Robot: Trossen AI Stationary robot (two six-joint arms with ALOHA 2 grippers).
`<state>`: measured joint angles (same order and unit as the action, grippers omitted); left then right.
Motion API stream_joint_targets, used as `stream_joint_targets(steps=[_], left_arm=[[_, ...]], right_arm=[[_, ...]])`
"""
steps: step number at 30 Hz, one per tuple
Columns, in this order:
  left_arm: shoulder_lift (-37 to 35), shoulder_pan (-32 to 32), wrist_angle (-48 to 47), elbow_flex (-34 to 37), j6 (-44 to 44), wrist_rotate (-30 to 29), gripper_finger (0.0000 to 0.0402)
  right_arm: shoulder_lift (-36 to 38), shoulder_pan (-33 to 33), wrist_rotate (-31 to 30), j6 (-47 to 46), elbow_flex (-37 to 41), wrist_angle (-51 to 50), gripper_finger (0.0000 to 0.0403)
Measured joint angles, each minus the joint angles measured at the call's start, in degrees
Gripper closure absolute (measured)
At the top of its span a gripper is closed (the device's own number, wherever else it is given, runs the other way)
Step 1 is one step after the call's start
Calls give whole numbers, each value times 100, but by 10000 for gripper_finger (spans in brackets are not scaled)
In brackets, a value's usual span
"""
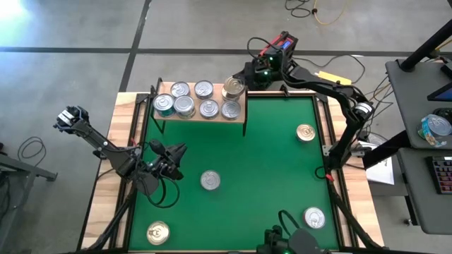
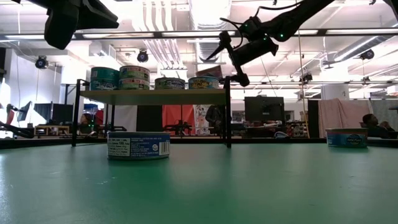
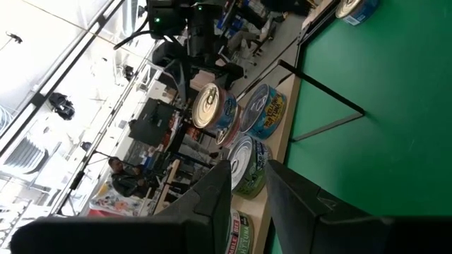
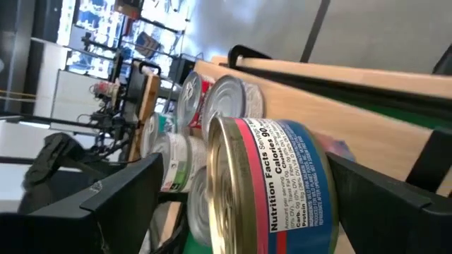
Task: Stack canned seafood by type on shelf
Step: Stack the middle right blue tuna can on top of the blue tuna can on the shelf, then stack the red tuna can on top of the red tuna can on the shelf
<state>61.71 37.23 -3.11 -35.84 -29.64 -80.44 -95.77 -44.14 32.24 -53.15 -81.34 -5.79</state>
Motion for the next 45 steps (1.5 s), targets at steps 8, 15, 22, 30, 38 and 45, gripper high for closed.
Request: stream_joint_targets(steps=[8,15,22,30,38,45], left_arm=[[2,0,0,1,19,0,326],[0,2,0,0,19,0,326],[2,1,0,1,18,0,326],[0,2,0,1,19,0,326],[0,2,2,1,42,0,326],[1,2,2,1,285,2,326]], right_arm=[[0,111,-433,331,0,-180,35],[0,250,-768,451,0,-186,35],[0,266,-1079,553,0,-241,35],[0,289,-1249,732,0,-246,35],[487,412,-1312,2336,4,-271,35],[1311,1511,-3848,4138,290,-1436,35]])
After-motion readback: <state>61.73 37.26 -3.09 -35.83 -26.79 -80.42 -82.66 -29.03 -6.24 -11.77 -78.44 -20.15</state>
